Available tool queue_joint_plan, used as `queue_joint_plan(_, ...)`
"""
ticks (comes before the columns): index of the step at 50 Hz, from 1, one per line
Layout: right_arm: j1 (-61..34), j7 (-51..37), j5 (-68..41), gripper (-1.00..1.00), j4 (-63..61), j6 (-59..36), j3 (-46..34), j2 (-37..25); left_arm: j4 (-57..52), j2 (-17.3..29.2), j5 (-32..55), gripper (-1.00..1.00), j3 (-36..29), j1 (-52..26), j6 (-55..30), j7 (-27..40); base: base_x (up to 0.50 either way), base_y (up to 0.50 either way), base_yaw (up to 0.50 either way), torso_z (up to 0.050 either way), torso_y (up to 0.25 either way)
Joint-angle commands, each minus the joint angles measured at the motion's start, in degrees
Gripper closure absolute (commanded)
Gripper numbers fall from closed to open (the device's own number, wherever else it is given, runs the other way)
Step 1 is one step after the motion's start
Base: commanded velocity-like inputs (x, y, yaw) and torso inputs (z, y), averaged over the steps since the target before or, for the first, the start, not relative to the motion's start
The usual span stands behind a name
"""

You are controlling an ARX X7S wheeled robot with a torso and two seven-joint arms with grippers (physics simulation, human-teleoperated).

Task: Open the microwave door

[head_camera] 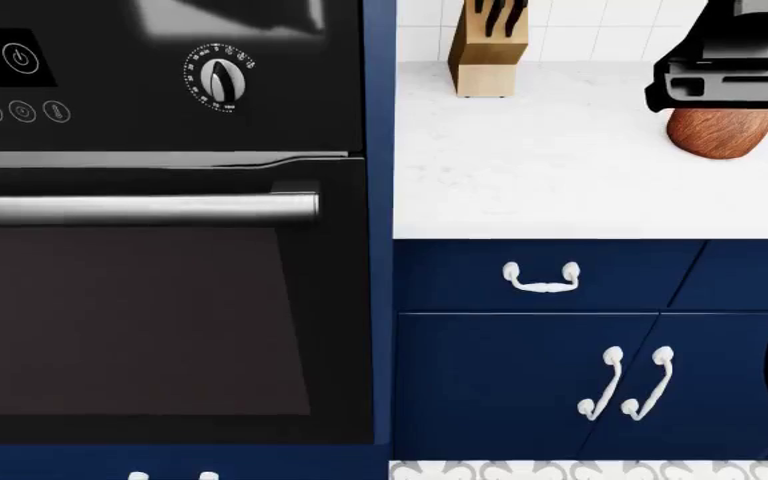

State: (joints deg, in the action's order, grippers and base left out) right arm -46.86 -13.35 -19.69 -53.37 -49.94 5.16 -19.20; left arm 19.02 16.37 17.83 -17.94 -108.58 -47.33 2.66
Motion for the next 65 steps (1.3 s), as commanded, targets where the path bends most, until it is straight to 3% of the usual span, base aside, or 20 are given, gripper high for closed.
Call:
queue_joint_plan(1,0.53,-0.21,-0.09,-1.00,0.40,0.93,0.00,-0.18,-8.37,0.93,1.26,1.00,2.63,-1.08,-4.64,1.74,0.00,0.00,0.00,0.000,0.010)
queue_joint_plan(24,-0.93,-1.07,-1.42,-1.00,-0.07,-0.40,0.05,-0.53,-22.48,1.41,7.27,1.00,8.12,-6.49,-17.52,3.94,0.00,0.00,0.00,0.002,0.005)
queue_joint_plan(44,-2.03,-2.02,-2.30,-1.00,-0.81,-1.59,-0.32,-0.98,-34.36,0.78,15.05,1.00,17.81,-12.41,-32.96,7.04,0.00,0.00,0.00,0.003,0.006)
queue_joint_plan(65,-2.93,-2.71,-3.21,-1.00,-0.73,-2.00,-0.72,-1.37,-34.50,1.39,16.11,1.00,17.45,-18.08,-33.49,7.30,0.00,0.00,0.00,0.003,0.007)
